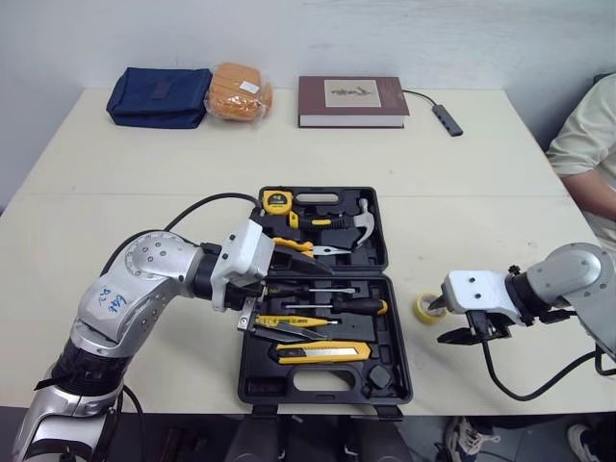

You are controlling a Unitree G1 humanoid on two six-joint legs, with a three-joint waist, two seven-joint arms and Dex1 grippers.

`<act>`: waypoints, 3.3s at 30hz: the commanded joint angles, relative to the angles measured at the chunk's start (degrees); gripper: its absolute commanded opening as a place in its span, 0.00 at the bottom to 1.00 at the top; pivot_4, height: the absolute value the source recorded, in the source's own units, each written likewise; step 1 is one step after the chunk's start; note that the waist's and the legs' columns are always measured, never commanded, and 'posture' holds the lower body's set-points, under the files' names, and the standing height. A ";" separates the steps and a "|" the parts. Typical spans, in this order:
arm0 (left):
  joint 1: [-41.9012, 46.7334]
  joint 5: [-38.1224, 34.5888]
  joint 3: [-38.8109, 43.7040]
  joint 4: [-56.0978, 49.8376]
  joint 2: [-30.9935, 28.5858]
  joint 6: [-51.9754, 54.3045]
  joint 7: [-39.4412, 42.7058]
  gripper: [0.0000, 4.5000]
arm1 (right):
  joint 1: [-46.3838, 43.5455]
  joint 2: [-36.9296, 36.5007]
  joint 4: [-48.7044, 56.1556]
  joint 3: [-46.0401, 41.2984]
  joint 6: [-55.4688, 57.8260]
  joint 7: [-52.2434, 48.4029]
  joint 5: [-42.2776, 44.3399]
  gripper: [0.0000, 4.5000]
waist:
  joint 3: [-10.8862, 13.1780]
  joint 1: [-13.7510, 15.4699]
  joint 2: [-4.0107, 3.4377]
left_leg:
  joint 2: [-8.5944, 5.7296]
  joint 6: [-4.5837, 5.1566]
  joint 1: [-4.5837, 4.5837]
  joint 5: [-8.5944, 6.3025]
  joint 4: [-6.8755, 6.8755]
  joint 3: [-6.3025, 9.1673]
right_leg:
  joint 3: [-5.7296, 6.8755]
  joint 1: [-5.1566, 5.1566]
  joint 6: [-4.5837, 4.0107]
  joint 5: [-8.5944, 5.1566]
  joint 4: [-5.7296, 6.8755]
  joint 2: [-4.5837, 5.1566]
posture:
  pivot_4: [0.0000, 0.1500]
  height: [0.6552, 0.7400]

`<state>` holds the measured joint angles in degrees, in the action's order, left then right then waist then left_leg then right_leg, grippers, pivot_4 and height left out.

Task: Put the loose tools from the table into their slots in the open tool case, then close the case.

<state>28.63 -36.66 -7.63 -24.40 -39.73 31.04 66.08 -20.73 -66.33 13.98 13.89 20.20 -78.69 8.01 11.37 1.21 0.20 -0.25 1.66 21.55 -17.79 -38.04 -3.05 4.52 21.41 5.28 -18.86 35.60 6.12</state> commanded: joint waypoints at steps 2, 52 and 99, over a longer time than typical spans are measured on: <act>0.60 0.63 -0.26 -1.44 0.49 -1.26 0.20 1.00 | -1.30 0.82 -0.86 0.35 -0.52 0.08 -1.97 0.64 | 0.00 0.02 0.00 | 0.00 0.00 0.00 0.00 -0.02 0.00 | 0.00 0.00 0.00 0.00 0.00 0.00 | 1.00 1.00; -6.65 5.19 -5.37 -4.20 -3.50 -5.92 8.99 1.00 | 13.35 5.50 24.65 -0.32 3.62 3.54 11.87 0.20 | -0.10 -0.03 0.19 | 0.06 0.02 -0.25 -0.07 -0.02 0.11 | 0.02 -0.29 -0.04 -0.02 -0.01 0.00 | 1.00 1.00; -7.45 7.90 -1.29 0.36 -5.42 -7.38 6.91 1.00 | 22.69 18.23 6.62 -9.33 -6.65 7.58 20.78 0.03 | -0.18 0.12 0.33 | 0.03 0.09 -0.48 -0.21 -0.03 0.42 | 0.18 -0.76 -0.04 -0.02 -0.33 0.08 | 1.00 1.00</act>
<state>21.99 -29.00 -11.08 -23.86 -44.21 24.68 73.62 2.02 -46.57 18.28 8.61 10.76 -73.16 26.81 11.19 1.33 0.52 -0.22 1.75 21.09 -18.00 -38.07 -2.63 4.70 20.67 5.25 -18.88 35.27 6.21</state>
